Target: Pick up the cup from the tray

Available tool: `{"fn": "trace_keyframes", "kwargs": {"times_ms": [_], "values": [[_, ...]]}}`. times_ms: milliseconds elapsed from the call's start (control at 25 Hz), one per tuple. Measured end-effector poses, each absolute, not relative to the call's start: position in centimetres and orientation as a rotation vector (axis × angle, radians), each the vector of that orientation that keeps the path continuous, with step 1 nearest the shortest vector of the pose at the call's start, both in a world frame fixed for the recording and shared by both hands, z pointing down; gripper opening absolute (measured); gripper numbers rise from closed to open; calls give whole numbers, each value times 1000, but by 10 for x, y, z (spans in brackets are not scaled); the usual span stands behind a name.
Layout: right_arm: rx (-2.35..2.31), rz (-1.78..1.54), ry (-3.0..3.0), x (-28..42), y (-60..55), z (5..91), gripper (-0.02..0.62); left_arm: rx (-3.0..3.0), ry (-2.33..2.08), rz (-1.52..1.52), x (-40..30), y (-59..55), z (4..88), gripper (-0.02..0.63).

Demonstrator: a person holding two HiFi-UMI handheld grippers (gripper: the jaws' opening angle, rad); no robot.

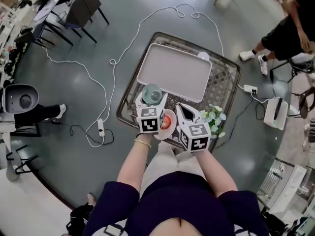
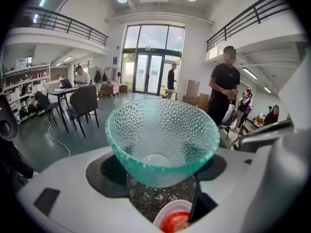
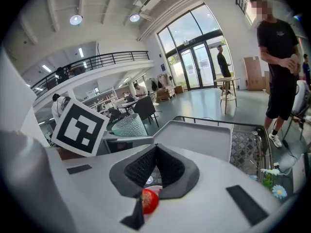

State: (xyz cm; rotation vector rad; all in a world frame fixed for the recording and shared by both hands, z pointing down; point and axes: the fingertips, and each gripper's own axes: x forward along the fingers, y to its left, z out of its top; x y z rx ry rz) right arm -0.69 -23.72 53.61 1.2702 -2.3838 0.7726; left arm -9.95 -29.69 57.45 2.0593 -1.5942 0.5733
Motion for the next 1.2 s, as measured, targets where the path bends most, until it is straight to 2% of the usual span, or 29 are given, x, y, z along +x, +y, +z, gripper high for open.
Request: {"fn": "trace_keyframes", "kwargs": {"times_ms": [560, 1200], "values": [[1229, 708, -2450, -8, -210, 506, 9, 2077, -1618, 496, -101, -228, 509, 370], [1204, 670, -2475, -7, -182, 495, 11, 2104, -1605, 494, -99, -183, 488, 370]]}}
